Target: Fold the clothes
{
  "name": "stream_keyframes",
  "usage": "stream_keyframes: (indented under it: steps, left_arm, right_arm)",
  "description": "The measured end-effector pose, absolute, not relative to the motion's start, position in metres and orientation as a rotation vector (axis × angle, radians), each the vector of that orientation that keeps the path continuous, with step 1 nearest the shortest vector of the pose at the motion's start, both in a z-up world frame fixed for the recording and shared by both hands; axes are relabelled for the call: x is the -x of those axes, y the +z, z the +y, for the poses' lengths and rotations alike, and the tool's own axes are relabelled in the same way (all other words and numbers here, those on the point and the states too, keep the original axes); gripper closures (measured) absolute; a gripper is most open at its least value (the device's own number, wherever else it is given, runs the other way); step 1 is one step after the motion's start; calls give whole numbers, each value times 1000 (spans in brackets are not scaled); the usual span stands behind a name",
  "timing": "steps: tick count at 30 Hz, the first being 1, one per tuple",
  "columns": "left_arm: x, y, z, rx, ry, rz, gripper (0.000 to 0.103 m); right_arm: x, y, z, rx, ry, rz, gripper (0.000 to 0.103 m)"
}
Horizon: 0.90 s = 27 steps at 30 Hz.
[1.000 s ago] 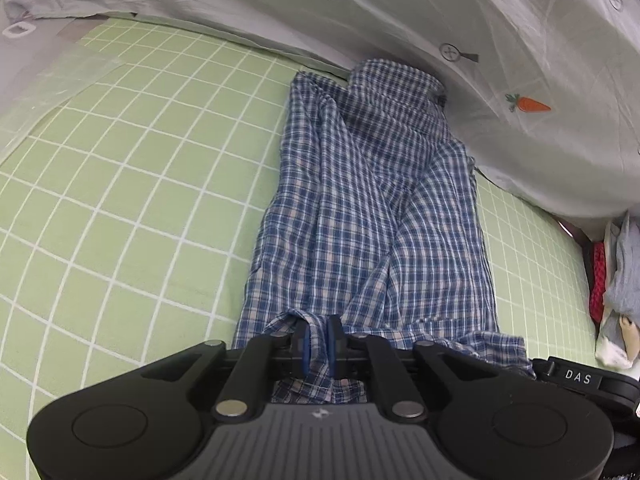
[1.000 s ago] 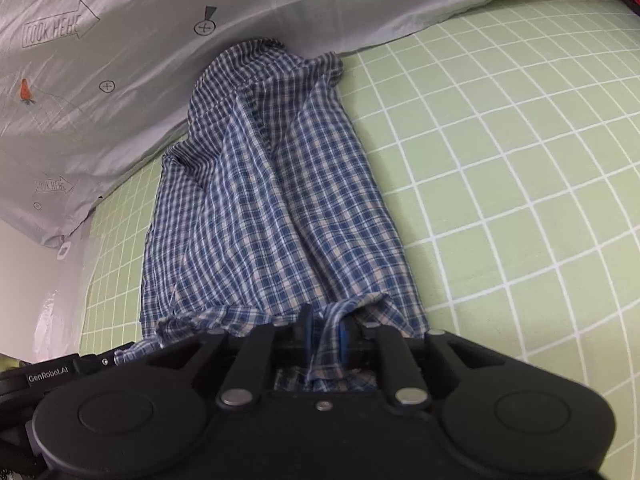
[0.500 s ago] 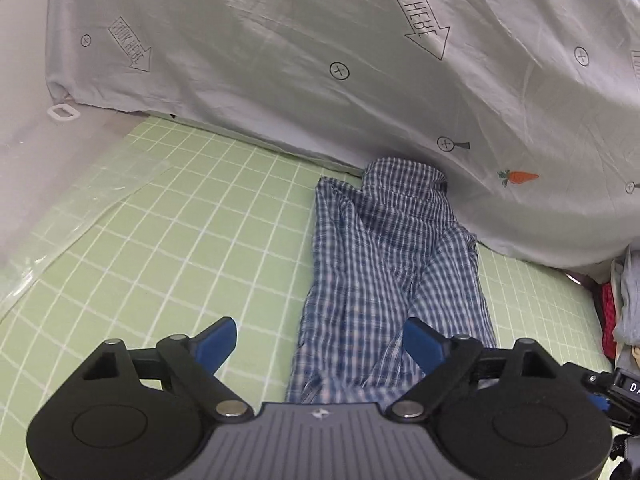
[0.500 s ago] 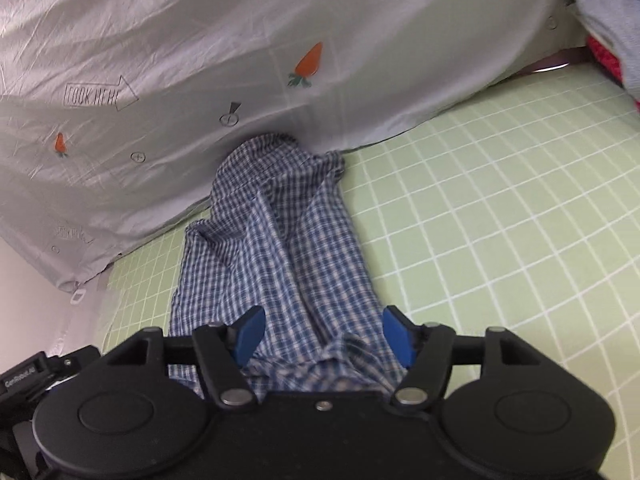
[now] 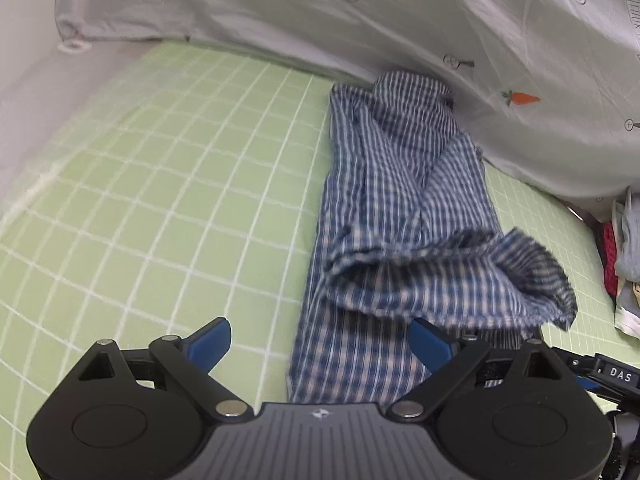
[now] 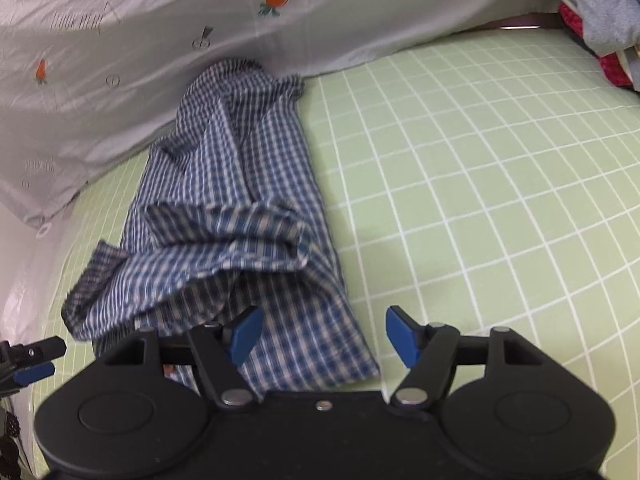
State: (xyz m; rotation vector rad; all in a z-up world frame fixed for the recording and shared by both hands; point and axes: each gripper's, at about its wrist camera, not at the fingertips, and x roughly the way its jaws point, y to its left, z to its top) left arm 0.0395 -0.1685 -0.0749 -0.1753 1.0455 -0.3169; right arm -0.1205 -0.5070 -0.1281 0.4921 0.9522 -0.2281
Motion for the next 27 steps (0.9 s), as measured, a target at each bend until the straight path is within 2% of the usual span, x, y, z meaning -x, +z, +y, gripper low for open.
stream_keyframes:
  steps: [10,17,27]
  left_arm:
    - [-70,-104,-189,132,-347,1127,7]
    - [-104,-95,-204,85,-312,1044,7]
    - [-171,-94,-230,79,-298,1018,7]
  right_arm:
    - [89,-159,-493,-357,-140,1054,30]
    - [64,-149,-498,-420,-162,988,30]
    - [-5,-145,-506,-501,-160,943,29]
